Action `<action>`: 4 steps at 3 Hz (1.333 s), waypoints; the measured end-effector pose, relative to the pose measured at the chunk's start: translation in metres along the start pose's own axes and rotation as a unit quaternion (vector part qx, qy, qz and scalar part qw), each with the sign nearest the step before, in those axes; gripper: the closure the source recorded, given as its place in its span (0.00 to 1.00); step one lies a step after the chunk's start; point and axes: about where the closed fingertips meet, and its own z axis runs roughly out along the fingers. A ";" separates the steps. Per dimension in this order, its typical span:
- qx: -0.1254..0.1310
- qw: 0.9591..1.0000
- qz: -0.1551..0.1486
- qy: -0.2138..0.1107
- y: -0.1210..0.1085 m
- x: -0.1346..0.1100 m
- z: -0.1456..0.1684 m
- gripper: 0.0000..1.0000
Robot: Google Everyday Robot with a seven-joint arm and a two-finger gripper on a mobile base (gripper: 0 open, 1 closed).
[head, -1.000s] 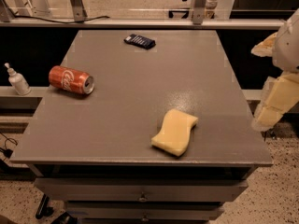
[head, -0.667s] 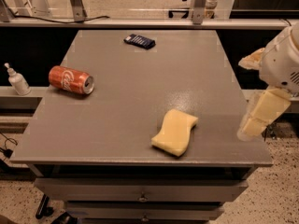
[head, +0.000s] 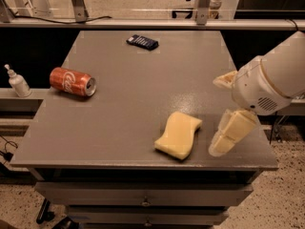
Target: Move sponge near rxbar blueberry
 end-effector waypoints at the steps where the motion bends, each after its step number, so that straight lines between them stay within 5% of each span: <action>1: -0.018 0.999 0.005 -0.028 0.014 -0.007 0.028 0.00; 2: -0.034 0.998 0.008 -0.049 0.026 -0.014 0.051 0.00; 4: -0.054 0.996 0.017 -0.064 0.041 -0.017 0.077 0.43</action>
Offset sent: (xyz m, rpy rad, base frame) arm -0.0154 0.0619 -0.0666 0.1697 0.0764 0.0478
